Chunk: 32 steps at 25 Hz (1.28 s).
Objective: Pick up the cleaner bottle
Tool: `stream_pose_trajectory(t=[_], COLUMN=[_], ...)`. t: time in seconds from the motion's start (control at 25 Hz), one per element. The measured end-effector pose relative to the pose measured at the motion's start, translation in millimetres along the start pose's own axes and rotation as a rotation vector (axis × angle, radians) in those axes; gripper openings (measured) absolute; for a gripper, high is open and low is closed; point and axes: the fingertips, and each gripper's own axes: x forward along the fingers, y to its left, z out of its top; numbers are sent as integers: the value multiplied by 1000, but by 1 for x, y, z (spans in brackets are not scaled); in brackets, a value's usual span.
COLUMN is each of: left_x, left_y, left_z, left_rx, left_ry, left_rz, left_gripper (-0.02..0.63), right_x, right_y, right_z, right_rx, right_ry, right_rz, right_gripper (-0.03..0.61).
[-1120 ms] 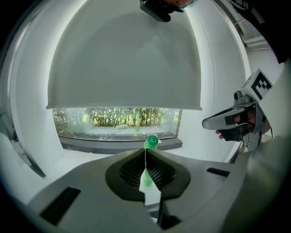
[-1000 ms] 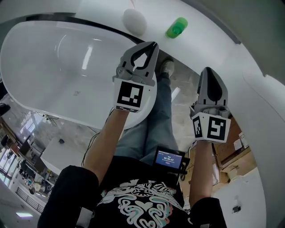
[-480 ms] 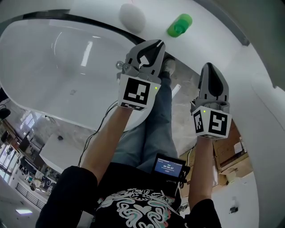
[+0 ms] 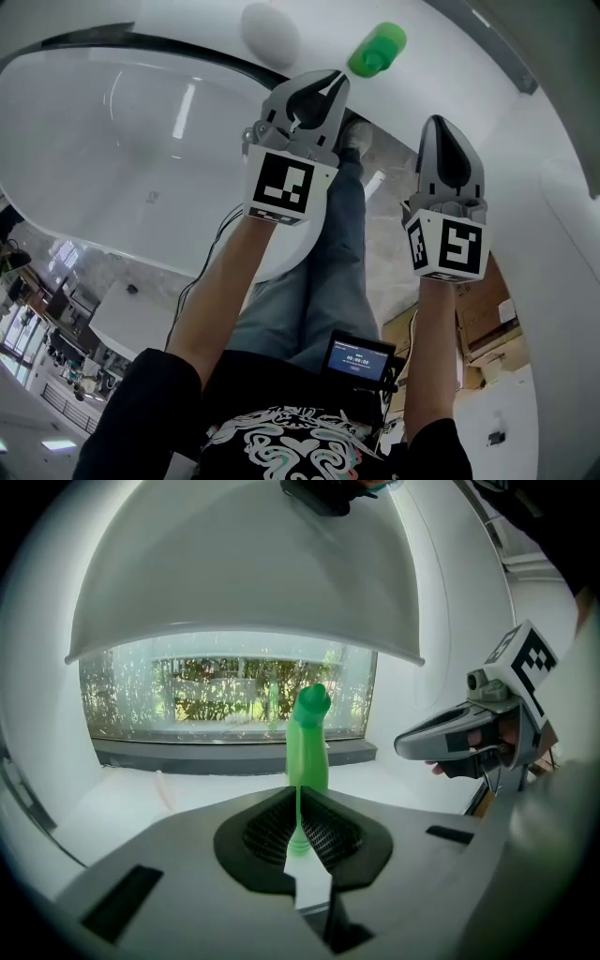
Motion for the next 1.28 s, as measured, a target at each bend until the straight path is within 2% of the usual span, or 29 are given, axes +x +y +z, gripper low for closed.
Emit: stream_pose_trajectory(t=[0.2,0.44,0.48,0.6,0.72,1.0,1.28], left_x=[9,17,17,18,21,47,70], left_y=[-10,-11,-14,-19,-14,-10,-8], left_z=[0,4,4,2,-4,-6,-2], left_rx=[4,45,54,55,50,20,1], left_ry=[6,-44,-45,-40,-34,-16,-38], left_rz=[-25,-43,-50,-53,-13,15,49], left_gripper=[18,28,52,206,256,285,287], right_x=[5,16,16,15,16,20,20], right_y=[-6,-7,-8,-14,-17,-20,-26], right_z=[1,1,2,3,-1,-8,-14], right_rx=[5,14,12,12,16,17,31], right_ry=[1,5,6,6,10,23,31], right_rz=[-2,3,3,2,-2,-6,-10], right_gripper=[26,26,26,26,26,26,26])
